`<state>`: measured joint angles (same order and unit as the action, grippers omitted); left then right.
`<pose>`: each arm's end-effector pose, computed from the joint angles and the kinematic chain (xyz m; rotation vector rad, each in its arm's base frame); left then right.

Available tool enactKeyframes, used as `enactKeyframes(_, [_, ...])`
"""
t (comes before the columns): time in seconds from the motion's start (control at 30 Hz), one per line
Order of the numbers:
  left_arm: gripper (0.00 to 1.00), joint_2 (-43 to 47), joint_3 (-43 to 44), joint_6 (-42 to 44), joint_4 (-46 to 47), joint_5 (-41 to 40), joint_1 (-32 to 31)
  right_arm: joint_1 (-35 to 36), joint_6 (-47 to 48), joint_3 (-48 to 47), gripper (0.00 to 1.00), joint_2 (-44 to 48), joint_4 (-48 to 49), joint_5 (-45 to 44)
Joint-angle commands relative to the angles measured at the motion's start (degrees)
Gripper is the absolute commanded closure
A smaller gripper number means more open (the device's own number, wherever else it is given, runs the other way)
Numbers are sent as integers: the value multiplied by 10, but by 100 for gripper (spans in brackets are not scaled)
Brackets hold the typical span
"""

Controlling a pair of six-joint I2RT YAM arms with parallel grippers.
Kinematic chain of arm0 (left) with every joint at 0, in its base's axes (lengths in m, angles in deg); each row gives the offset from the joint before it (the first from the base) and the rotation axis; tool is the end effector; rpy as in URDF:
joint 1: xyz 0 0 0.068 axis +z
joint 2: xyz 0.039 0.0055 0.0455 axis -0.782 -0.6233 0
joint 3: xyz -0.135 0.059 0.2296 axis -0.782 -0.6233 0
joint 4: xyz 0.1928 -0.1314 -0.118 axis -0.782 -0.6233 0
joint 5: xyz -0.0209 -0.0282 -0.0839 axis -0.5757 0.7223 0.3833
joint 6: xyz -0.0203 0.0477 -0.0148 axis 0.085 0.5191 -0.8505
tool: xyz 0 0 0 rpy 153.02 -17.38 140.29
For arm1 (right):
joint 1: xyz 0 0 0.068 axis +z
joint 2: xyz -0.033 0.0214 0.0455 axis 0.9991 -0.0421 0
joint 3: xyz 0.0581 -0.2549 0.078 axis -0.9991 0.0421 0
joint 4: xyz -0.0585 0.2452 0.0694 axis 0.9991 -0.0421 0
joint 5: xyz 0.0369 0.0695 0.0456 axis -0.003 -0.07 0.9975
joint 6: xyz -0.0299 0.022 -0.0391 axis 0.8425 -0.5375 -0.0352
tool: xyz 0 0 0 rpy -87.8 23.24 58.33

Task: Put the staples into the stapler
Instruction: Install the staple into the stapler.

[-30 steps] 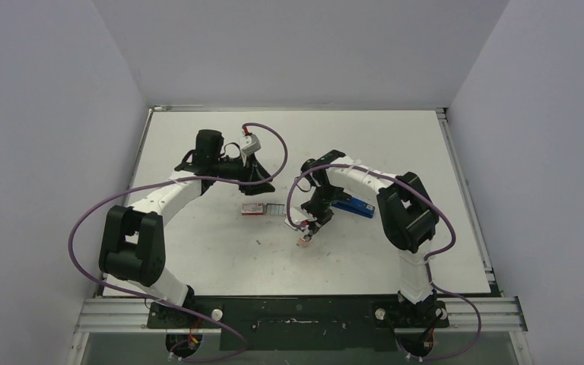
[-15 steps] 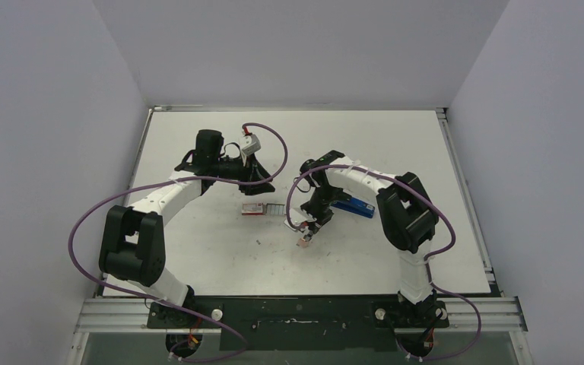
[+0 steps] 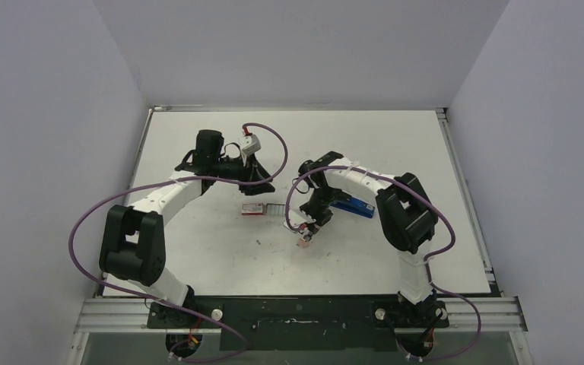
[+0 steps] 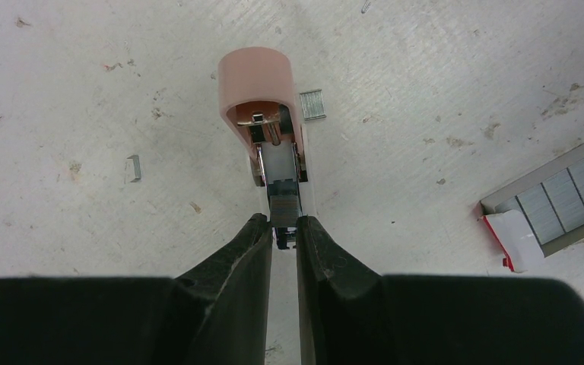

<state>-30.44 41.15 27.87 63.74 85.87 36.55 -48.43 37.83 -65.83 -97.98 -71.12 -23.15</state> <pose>0.3166 -0.1169 0.2473 1.0810 1.7380 -1.1933 0.2643 0.2425 0.1809 -2.6114 1.0238 0.9133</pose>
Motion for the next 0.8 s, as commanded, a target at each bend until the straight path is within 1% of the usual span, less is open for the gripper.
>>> enactKeyframes(0.0, [57,-1,24,13,5,19,2,7,-4,11,88,-5,4,-6])
enactKeyframes(0.4, [57,-1,23,14,4,19,2,9,-12,21,85,-7,15,-17])
enactKeyframes(0.57, [57,1,23,15,3,19,1,9,-18,22,83,-4,21,-27])
enactKeyframes(0.77, [57,3,22,15,3,19,2,9,-25,24,77,-1,27,-37])
